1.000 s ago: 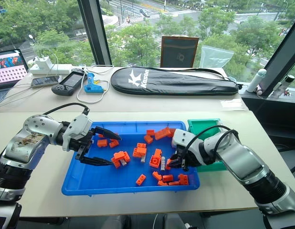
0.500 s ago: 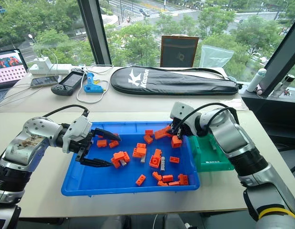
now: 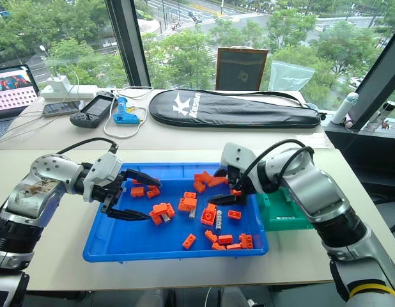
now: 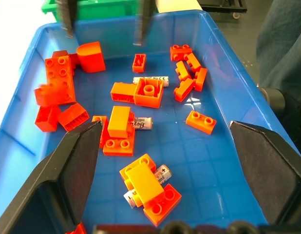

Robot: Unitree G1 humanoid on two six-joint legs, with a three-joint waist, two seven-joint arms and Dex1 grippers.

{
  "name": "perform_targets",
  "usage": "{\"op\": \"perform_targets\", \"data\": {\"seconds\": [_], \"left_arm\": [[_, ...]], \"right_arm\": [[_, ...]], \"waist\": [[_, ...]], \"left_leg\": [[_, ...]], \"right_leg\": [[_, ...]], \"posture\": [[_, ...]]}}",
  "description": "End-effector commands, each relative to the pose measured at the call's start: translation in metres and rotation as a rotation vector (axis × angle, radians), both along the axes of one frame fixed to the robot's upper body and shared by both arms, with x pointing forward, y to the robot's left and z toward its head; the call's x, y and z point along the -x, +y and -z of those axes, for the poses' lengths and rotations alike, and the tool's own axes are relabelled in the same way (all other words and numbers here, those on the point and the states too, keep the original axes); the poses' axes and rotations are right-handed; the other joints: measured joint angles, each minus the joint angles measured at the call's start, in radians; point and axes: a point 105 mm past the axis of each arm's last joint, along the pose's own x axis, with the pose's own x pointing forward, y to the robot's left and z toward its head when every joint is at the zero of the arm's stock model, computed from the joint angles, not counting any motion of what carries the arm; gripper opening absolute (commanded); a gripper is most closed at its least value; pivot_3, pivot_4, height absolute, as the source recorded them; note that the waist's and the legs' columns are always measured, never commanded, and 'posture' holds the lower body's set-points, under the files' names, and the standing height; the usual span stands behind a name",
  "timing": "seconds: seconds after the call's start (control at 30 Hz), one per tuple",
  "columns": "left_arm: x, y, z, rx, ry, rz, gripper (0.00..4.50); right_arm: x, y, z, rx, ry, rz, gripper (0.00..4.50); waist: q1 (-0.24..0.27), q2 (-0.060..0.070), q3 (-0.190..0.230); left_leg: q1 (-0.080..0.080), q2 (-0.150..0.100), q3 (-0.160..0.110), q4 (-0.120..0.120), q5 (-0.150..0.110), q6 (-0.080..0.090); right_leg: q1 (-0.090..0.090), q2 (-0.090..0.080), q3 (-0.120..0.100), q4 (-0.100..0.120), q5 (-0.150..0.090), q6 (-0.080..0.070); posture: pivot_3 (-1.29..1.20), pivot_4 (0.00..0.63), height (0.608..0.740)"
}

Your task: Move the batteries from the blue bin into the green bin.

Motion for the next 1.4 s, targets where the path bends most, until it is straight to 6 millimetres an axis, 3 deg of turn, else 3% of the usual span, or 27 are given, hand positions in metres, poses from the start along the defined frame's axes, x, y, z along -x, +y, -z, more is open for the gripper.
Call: {"op": "perform_targets", "data": {"seconds": [0.03, 0.17, 0.37, 0.9, 0.93, 1.07, 1.2, 1.3, 1.4], "left_arm": [[0.0, -0.004, -0.009, 0.002, -0.03, 0.025, 4.5], [0.0, -0.007, -0.01, 0.0, -0.032, 0.033, 4.5], [0.001, -0.009, -0.011, -0.002, -0.036, 0.039, 4.5], [0.004, -0.013, -0.012, -0.004, -0.037, 0.047, 4.5], [0.004, -0.013, -0.012, -0.004, -0.037, 0.048, 4.5], [0.004, -0.013, -0.012, -0.004, -0.036, 0.051, 4.5], [0.003, -0.014, -0.012, -0.001, -0.035, 0.056, 4.5], [-0.001, -0.016, -0.014, 0.005, -0.051, 0.056, 4.5], [-0.018, -0.02, -0.019, 0.04, -0.066, -0.02, 4.5]], "right_arm": [[0.01, -0.002, 0.002, 0.041, 0.012, -0.023, 4.24], [0.017, 0.0, 0.02, 0.099, 0.055, -0.04, 4.24], [0.011, -0.004, 0.045, 0.176, 0.068, -0.007, 4.24], [0.008, -0.004, 0.068, 0.208, 0.082, 0.036, 4.24], [0.007, -0.004, 0.068, 0.208, 0.078, 0.038, 3.75], [0.007, -0.002, 0.065, 0.196, 0.067, 0.043, 2.59], [0.005, -0.005, 0.055, 0.184, 0.048, 0.057, 2.52], [0.009, -0.011, 0.03, 0.148, 0.022, 0.046, 2.52], [0.007, -0.025, 0.003, 0.133, -0.02, 0.088, 2.52]], "waist": [[0.0, 0.0, 0.0], [-0.002, 0.0, 0.0], [-0.003, 0.0, 0.0], [-0.002, 0.0, 0.0], [-0.002, 0.0, 0.0], [-0.002, 0.0, 0.0], [-0.002, 0.0, 0.0], [0.0, 0.0, 0.0], [0.006, 0.0, 0.0]], "left_leg": [[0.0, 0.0, 0.0, 0.0, 0.0, 0.0], [0.0, 0.0, 0.0, 0.0, 0.0, 0.0], [0.0, 0.0, 0.0, 0.0, 0.0, 0.0], [0.0, 0.0, 0.0, 0.0, 0.0, 0.0], [0.0, 0.0, 0.0, 0.0, 0.0, 0.0], [0.0, 0.0, 0.0, 0.0, 0.0, 0.0], [0.0, 0.0, 0.0, 0.0, 0.0, 0.0], [0.0, 0.0, 0.0, 0.0, 0.0, 0.0], [0.0, 0.0, 0.0, 0.0, 0.0, 0.0]], "right_leg": [[0.0, 0.0, 0.0, 0.0, 0.0, 0.0], [0.0, 0.0, 0.0, 0.0, 0.0, 0.0], [0.0, 0.0, 0.0, 0.0, 0.0, 0.0], [0.0, 0.0, 0.0, 0.0, 0.0, 0.0], [0.0, 0.0, 0.0, 0.0, 0.0, 0.0], [0.0, 0.0, 0.0, 0.0, 0.0, 0.0], [0.0, 0.0, 0.0, 0.0, 0.0, 0.0], [0.0, 0.0, 0.0, 0.0, 0.0, 0.0], [0.0, 0.0, 0.0, 0.0, 0.0, 0.0]], "posture": [[0.0, 0.15, 0.734], [0.0, 0.15, 0.734], [0.0, 0.15, 0.734], [0.0, 0.15, 0.734], [0.0, 0.15, 0.734], [0.0, 0.15, 0.734], [0.0, 0.15, 0.734], [0.0, 0.15, 0.734], [0.0, 0.15, 0.734]]}}
